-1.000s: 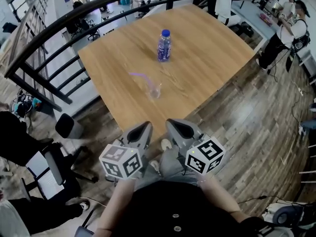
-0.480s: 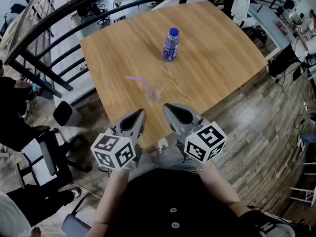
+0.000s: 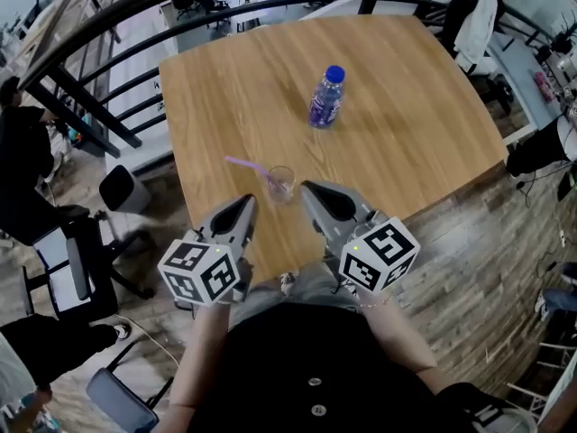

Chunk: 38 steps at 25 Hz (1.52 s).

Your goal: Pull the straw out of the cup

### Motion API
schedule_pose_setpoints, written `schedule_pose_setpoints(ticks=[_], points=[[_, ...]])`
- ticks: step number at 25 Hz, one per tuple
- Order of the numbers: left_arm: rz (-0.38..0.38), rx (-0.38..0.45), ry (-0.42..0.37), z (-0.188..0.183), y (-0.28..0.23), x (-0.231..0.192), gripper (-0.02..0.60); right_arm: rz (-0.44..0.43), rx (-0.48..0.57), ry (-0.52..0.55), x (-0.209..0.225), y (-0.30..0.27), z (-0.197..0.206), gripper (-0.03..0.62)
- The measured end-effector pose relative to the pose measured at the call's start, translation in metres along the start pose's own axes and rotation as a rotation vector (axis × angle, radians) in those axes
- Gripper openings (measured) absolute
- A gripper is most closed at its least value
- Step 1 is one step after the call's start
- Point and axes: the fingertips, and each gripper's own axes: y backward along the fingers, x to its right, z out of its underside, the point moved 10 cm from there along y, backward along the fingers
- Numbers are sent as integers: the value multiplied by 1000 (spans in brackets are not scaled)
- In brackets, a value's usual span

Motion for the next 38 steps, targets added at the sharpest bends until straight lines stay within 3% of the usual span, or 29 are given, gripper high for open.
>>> schedule_pose_setpoints(ticks=[5,15,25,30,38], points=[[-55,17,32,1,-13,-1,21,-65,-32,-1,22,-13,-3,-2],[-88,7,58,5,-22,-11,21,-131,-53,-25,29,-27,2,-2],[-70,-11,60,0,-14,-16,21,-114,-79,16,17,-35,-5,-2],[-57,-31,65,3,-10,-20,21,-136,-144,27,10,-42,1,0],[-54,-30,79,7,-3,-25,21,-125,-198,119,9,-56,5,2]])
